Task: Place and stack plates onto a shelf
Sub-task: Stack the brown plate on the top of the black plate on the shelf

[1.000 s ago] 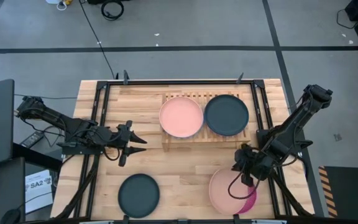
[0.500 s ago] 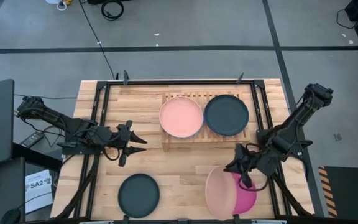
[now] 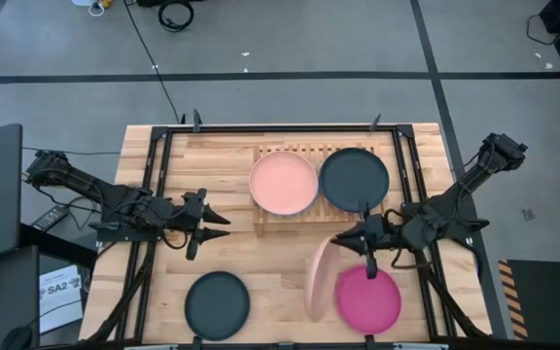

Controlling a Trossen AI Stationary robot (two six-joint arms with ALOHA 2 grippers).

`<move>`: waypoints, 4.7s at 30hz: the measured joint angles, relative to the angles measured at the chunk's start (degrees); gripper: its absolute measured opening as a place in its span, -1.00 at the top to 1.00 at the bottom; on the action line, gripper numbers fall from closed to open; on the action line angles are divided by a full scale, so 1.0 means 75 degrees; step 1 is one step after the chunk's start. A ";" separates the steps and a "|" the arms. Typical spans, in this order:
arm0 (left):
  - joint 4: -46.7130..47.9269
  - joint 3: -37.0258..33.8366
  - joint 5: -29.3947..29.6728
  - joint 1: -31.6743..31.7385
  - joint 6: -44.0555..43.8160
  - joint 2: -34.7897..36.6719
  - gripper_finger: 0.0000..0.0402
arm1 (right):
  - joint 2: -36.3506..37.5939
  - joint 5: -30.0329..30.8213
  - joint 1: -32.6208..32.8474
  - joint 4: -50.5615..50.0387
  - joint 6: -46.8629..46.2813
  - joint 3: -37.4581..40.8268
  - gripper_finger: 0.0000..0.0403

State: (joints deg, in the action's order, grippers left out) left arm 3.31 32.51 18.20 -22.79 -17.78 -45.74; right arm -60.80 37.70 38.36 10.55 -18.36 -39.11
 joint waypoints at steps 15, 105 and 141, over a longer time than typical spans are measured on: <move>-0.0140 0.0000 0.0003 -0.0003 0.0058 0.0000 0.29 | 0.0000 0.0817 -0.1444 0.2868 0.3119 -0.0003 0.92; -0.0125 0.0000 0.0003 -0.0003 0.0057 0.0000 0.29 | -0.1352 -0.3774 -0.7796 -1.3403 -0.2364 -0.6732 0.92; -0.0122 0.0000 0.0003 -0.0003 0.0051 0.0000 0.29 | -0.1373 -0.3806 -0.8106 -1.3407 -0.1321 -0.6729 0.80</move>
State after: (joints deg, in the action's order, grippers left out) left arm 2.40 32.51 18.22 -22.81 -17.40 -45.74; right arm -71.09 9.16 -22.44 -90.01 -28.27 -89.58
